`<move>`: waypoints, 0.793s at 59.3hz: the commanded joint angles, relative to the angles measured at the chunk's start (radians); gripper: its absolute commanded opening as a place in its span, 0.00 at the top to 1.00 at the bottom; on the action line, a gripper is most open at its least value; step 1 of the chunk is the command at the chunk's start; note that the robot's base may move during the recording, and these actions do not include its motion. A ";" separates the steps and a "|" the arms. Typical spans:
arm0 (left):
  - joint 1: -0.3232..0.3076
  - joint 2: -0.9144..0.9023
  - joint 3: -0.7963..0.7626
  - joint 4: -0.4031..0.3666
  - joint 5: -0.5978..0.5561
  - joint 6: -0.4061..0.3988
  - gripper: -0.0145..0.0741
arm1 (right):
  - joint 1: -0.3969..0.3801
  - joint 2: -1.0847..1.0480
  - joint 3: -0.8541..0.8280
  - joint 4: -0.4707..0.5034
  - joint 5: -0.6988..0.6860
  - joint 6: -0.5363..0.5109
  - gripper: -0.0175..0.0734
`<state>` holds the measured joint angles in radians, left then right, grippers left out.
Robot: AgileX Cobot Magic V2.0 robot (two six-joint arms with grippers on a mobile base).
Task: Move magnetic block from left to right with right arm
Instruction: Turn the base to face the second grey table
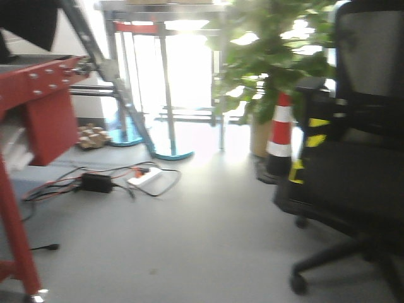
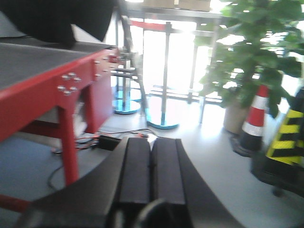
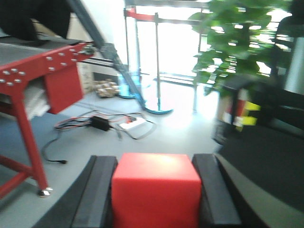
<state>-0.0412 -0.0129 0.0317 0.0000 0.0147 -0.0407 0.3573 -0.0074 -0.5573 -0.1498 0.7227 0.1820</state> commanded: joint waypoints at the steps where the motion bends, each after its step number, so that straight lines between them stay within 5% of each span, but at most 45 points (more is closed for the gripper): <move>1: -0.005 -0.010 0.010 0.000 -0.091 -0.007 0.97 | -0.003 0.020 -0.026 -0.014 -0.092 -0.007 0.57; 47: -0.005 -0.010 0.010 0.000 -0.091 -0.007 0.97 | -0.003 0.020 -0.026 -0.014 -0.092 -0.007 0.57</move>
<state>-0.0412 -0.0129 0.0317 0.0000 0.0147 -0.0407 0.3573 -0.0074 -0.5573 -0.1516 0.7227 0.1820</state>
